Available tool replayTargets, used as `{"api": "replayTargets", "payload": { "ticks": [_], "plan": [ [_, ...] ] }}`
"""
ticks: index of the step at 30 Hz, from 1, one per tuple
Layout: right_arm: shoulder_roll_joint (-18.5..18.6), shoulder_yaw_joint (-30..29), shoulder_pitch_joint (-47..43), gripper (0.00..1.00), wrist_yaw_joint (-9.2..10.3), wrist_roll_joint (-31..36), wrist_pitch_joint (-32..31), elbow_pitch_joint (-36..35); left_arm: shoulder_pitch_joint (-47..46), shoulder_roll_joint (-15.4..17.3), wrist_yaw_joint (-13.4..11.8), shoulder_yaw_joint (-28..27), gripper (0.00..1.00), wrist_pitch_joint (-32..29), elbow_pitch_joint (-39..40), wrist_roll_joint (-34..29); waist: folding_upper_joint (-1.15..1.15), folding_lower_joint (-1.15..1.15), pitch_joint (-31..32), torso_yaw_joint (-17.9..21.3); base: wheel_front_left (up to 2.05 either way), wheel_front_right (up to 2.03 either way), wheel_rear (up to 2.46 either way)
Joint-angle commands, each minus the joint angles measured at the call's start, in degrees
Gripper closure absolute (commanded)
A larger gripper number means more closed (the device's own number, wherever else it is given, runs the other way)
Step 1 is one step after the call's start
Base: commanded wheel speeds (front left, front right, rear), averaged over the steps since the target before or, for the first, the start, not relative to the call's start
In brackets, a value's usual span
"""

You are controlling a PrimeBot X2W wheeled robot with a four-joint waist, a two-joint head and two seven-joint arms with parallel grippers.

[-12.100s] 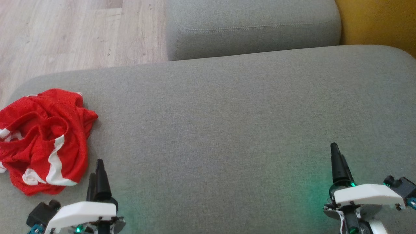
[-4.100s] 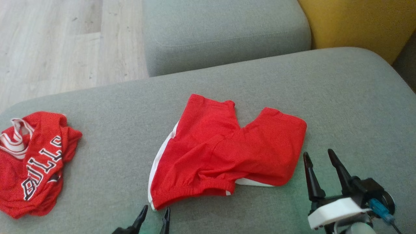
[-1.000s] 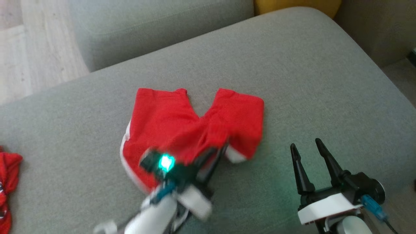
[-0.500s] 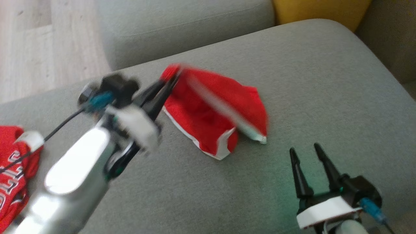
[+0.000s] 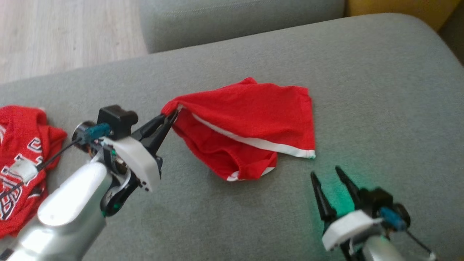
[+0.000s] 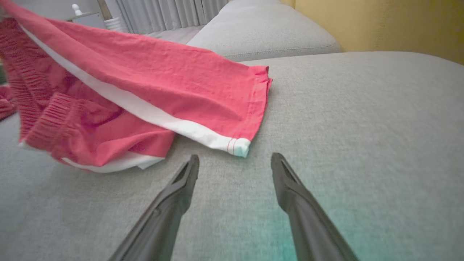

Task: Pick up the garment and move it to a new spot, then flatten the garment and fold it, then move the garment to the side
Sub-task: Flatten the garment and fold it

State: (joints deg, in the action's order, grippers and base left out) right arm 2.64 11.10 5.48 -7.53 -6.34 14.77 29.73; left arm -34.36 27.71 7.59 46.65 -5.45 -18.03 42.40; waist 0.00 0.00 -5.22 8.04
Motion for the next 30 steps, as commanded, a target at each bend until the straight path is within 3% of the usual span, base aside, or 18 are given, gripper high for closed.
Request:
{"api": "replayTargets", "payload": {
  "ticks": [1,12,24,28,29,30],
  "plan": [
    [0.23,0.7,3.65,0.0,0.04,0.68,0.23,0.28,-4.51,1.86,-0.1,-1.89,1.0,0.7,1.6,0.37,0.0,0.0,-1.05,-1.01,0.0,0.0,0.0],
    [0.23,0.43,10.93,0.0,0.04,2.06,0.23,10.26,-7.52,1.34,-0.1,1.59,1.0,2.41,1.06,1.5,0.0,0.0,-2.57,-2.89,0.0,0.0,0.0],
    [0.23,1.96,12.81,0.0,0.04,0.87,0.23,13.77,-9.01,1.19,-0.1,4.55,1.0,4.52,-0.61,2.87,0.0,0.0,-2.37,-4.18,0.0,0.0,0.0],
    [0.23,1.7,12.24,0.32,0.04,1.15,0.23,14.26,-8.91,1.13,-0.1,5.69,1.0,5.13,-1.15,3.72,0.0,0.0,-1.23,-4.7,0.0,0.0,0.0],
    [0.23,1.61,12.12,0.37,0.04,1.21,0.23,14.47,-8.86,1.17,-0.1,5.95,1.0,5.27,-1.25,3.93,0.0,0.0,-0.95,-4.8,0.0,0.0,0.0],
    [0.23,1.51,12.05,0.34,0.04,1.25,0.23,14.72,-8.82,1.23,-0.1,6.21,1.0,5.36,-1.34,4.14,0.0,0.0,-0.69,-4.89,0.0,0.0,0.0]
  ]
}}
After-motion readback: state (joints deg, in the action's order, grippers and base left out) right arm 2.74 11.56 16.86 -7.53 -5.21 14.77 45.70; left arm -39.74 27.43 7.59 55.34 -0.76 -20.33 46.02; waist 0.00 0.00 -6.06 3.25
